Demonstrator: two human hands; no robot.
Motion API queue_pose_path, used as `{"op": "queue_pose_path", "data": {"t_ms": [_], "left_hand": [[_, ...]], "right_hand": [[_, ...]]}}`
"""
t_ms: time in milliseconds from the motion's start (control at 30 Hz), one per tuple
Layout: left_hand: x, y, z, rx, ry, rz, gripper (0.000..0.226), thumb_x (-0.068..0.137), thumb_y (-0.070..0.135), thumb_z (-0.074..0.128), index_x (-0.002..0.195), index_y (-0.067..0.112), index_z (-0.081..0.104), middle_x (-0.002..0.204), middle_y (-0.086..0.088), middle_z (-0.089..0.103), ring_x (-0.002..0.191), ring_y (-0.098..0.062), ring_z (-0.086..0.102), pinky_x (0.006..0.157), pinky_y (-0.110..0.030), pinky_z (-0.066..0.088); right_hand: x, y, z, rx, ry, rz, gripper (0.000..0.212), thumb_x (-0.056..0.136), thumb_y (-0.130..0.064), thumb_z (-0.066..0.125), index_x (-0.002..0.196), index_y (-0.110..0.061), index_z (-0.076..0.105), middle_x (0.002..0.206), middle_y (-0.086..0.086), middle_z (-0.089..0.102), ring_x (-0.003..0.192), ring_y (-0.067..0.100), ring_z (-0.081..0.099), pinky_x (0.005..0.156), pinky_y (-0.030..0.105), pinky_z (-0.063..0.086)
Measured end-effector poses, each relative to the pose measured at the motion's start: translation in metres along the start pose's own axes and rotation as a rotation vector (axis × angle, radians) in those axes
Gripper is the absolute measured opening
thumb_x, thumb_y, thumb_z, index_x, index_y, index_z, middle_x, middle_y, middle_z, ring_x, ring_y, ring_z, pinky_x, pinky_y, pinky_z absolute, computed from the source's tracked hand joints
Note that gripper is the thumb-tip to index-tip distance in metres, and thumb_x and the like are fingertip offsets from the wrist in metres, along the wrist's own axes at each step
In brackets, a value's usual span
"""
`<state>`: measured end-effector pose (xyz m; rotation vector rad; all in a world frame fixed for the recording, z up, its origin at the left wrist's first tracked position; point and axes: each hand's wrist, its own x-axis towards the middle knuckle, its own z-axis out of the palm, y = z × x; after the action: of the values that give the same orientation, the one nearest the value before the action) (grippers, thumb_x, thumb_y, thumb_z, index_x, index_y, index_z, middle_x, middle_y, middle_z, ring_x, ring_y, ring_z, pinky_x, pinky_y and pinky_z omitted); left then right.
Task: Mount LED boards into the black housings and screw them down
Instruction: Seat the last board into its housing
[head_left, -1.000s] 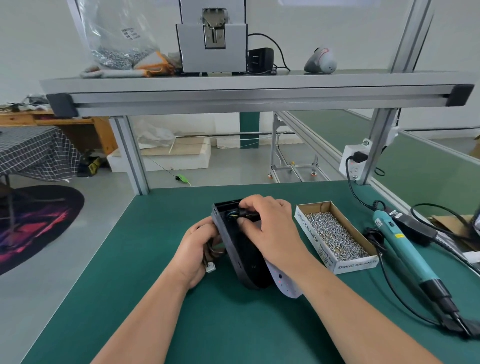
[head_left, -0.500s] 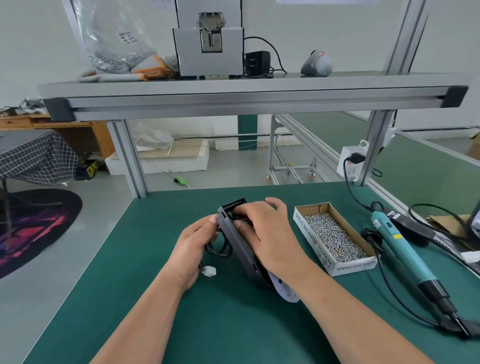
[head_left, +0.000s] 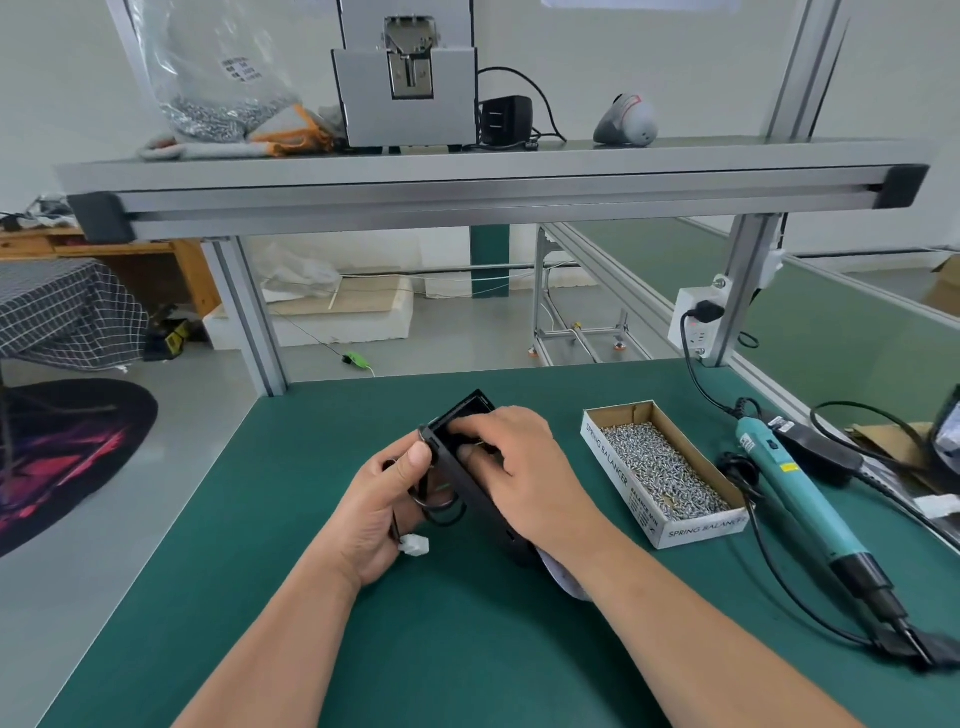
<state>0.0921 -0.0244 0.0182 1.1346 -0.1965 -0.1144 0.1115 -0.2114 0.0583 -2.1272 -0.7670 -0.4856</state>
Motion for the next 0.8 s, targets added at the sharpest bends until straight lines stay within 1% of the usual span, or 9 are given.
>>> {"op": "queue_pose_path", "data": {"t_ms": [100, 200, 300, 367, 433, 500, 633, 733, 800], "left_hand": [[-0.001, 0.001, 0.002, -0.01, -0.051, -0.003, 0.075, 0.085, 0.049, 0.086, 0.141, 0.004, 0.063, 0.131, -0.025, 0.07, 0.117, -0.037, 0.07, 0.099, -0.047, 0.058], [0.0, 0.0, 0.004, 0.015, -0.08, 0.006, 0.082, 0.084, 0.049, 0.086, 0.147, 0.004, 0.058, 0.137, -0.027, 0.066, 0.121, -0.036, 0.067, 0.099, -0.041, 0.056], [0.0, 0.0, 0.006, 0.032, -0.063, 0.003, 0.086, 0.076, 0.053, 0.091, 0.143, 0.007, 0.063, 0.129, -0.018, 0.07, 0.114, -0.028, 0.067, 0.093, -0.034, 0.056], [-0.001, 0.001, 0.007, 0.038, -0.055, 0.007, 0.088, 0.073, 0.055, 0.092, 0.143, 0.01, 0.065, 0.123, -0.012, 0.072, 0.109, -0.023, 0.068, 0.087, -0.032, 0.053], [-0.001, 0.001, 0.009, 0.033, -0.046, 0.014, 0.089, 0.071, 0.055, 0.093, 0.142, 0.009, 0.065, 0.117, -0.008, 0.074, 0.102, -0.019, 0.069, 0.08, -0.028, 0.054], [-0.002, 0.001, 0.01, 0.011, -0.032, 0.019, 0.085, 0.072, 0.052, 0.094, 0.139, 0.007, 0.067, 0.112, -0.007, 0.075, 0.098, -0.017, 0.069, 0.077, -0.026, 0.055], [-0.002, -0.002, 0.008, -0.023, -0.004, 0.012, 0.052, 0.091, 0.028, 0.076, 0.137, 0.005, 0.068, 0.116, -0.014, 0.076, 0.105, -0.025, 0.073, 0.083, -0.03, 0.059], [-0.002, 0.002, 0.013, -0.007, -0.037, 0.024, 0.078, 0.076, 0.043, 0.093, 0.139, 0.004, 0.067, 0.118, -0.014, 0.076, 0.107, -0.024, 0.074, 0.083, -0.03, 0.059], [-0.002, 0.005, 0.017, 0.002, -0.037, 0.035, 0.088, 0.07, 0.049, 0.097, 0.14, 0.005, 0.066, 0.12, -0.014, 0.076, 0.107, -0.023, 0.074, 0.083, -0.029, 0.059]], "right_hand": [[-0.004, 0.003, -0.002, 0.102, 0.037, 0.181, 0.025, 0.096, -0.03, 0.068, 0.12, -0.035, 0.063, 0.102, -0.028, 0.06, 0.117, 0.007, 0.052, 0.091, 0.014, 0.04], [-0.004, 0.0, -0.005, 0.098, 0.041, 0.143, 0.016, 0.096, -0.026, 0.068, 0.108, -0.034, 0.074, 0.098, -0.02, 0.069, 0.114, 0.009, 0.053, 0.093, 0.022, 0.045], [-0.003, -0.008, -0.008, 0.126, 0.074, 0.074, 0.015, 0.09, -0.011, 0.068, 0.092, -0.023, 0.078, 0.088, -0.011, 0.07, 0.095, 0.009, 0.057, 0.088, 0.029, 0.045], [0.001, -0.011, -0.012, 0.086, 0.028, 0.039, 0.015, 0.088, -0.004, 0.069, 0.089, -0.017, 0.079, 0.082, -0.005, 0.071, 0.087, 0.013, 0.059, 0.084, 0.036, 0.046], [0.006, -0.011, -0.017, 0.037, -0.05, -0.012, 0.018, 0.089, -0.001, 0.069, 0.09, -0.015, 0.08, 0.08, 0.0, 0.071, 0.081, 0.02, 0.062, 0.083, 0.04, 0.047], [0.009, -0.011, -0.019, -0.045, -0.107, -0.046, 0.022, 0.092, -0.003, 0.067, 0.095, -0.02, 0.081, 0.079, -0.001, 0.066, 0.08, 0.019, 0.059, 0.087, 0.037, 0.045], [0.005, -0.014, -0.018, -0.206, -0.122, -0.079, 0.028, 0.098, -0.01, 0.06, 0.111, -0.025, 0.08, 0.091, 0.0, 0.068, 0.088, 0.021, 0.06, 0.096, 0.037, 0.04], [0.002, -0.016, -0.018, -0.219, -0.048, -0.065, 0.025, 0.096, -0.01, 0.06, 0.106, -0.023, 0.078, 0.093, -0.004, 0.071, 0.092, 0.018, 0.059, 0.1, 0.036, 0.038], [0.0, -0.016, -0.016, -0.171, 0.004, 0.016, 0.019, 0.095, -0.015, 0.062, 0.106, -0.026, 0.073, 0.094, -0.015, 0.068, 0.1, 0.009, 0.052, 0.095, 0.02, 0.036]]}}
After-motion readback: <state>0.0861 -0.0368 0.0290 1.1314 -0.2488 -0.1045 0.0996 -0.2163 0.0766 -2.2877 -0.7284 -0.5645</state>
